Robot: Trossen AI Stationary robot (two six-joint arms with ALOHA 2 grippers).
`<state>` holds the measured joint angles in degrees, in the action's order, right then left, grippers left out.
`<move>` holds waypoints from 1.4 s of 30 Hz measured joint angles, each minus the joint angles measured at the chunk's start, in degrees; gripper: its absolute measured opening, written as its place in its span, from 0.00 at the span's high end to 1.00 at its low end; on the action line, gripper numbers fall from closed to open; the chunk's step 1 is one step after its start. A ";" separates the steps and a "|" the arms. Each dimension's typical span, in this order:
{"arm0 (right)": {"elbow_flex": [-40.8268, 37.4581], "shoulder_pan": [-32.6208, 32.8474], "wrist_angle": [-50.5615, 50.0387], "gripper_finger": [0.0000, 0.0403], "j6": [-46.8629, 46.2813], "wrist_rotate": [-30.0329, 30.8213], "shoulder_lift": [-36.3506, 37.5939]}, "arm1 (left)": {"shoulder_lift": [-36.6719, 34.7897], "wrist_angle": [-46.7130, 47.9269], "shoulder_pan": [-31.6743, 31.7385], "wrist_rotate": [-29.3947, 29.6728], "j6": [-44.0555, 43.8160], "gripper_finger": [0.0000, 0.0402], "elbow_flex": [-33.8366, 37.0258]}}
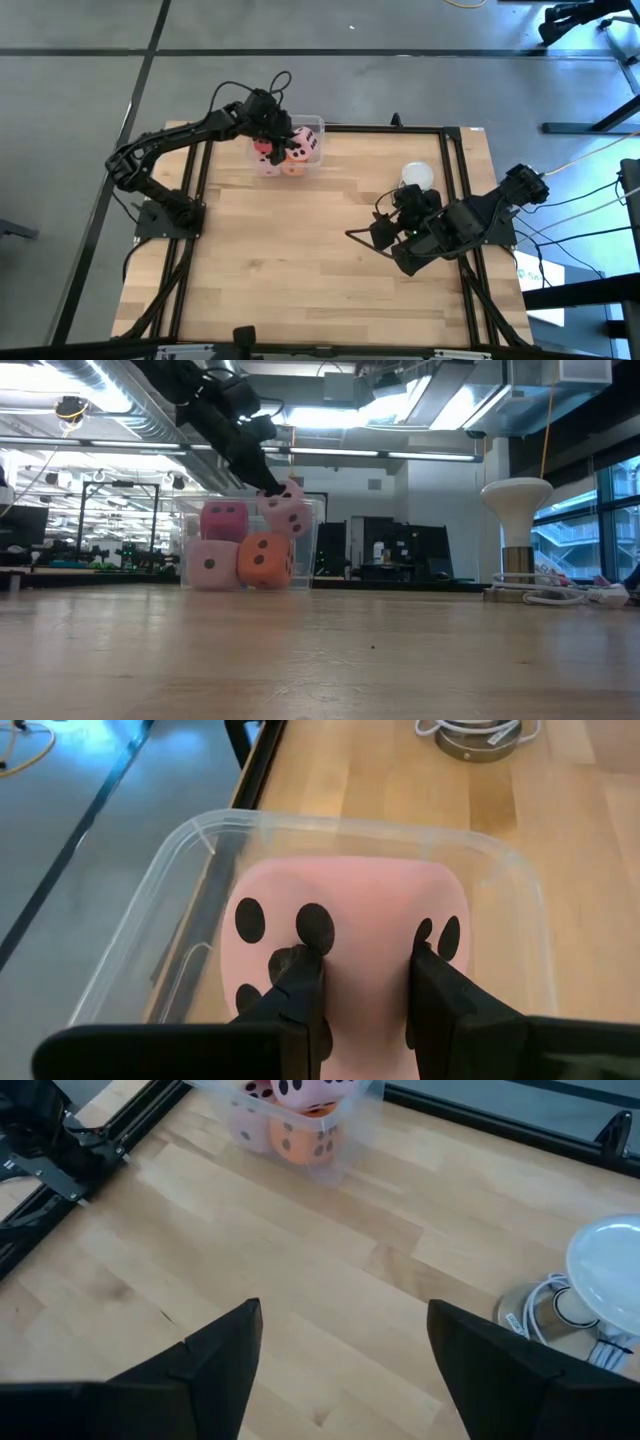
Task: Pick & Place Dice
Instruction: Put the large pink dice into the transparent bin, then return to Home Position
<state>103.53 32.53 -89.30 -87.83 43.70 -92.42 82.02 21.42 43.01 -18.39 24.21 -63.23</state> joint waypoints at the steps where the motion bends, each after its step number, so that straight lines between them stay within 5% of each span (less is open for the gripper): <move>1: 0.00 -0.02 0.10 0.30 0.00 0.00 0.00 | 0.13 0.30 -0.17 0.00 0.00 0.81 -0.02; 18: 0.00 0.00 1.75 0.30 1.52 -0.02 -0.04 | 0.33 1.52 -1.12 3.81 -1.12 0.81 0.03; 25: 0.00 0.00 1.74 0.30 1.79 -0.03 -0.06 | 0.37 1.10 -1.80 4.31 -2.38 0.65 0.11; 42: -0.02 0.00 1.82 0.30 3.02 -0.05 -0.09 | -3.82 0.10 -2.00 7.81 -5.35 0.51 0.33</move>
<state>103.50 32.53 -87.48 -84.82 43.66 -92.51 78.20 21.53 41.01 -10.58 18.85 -62.89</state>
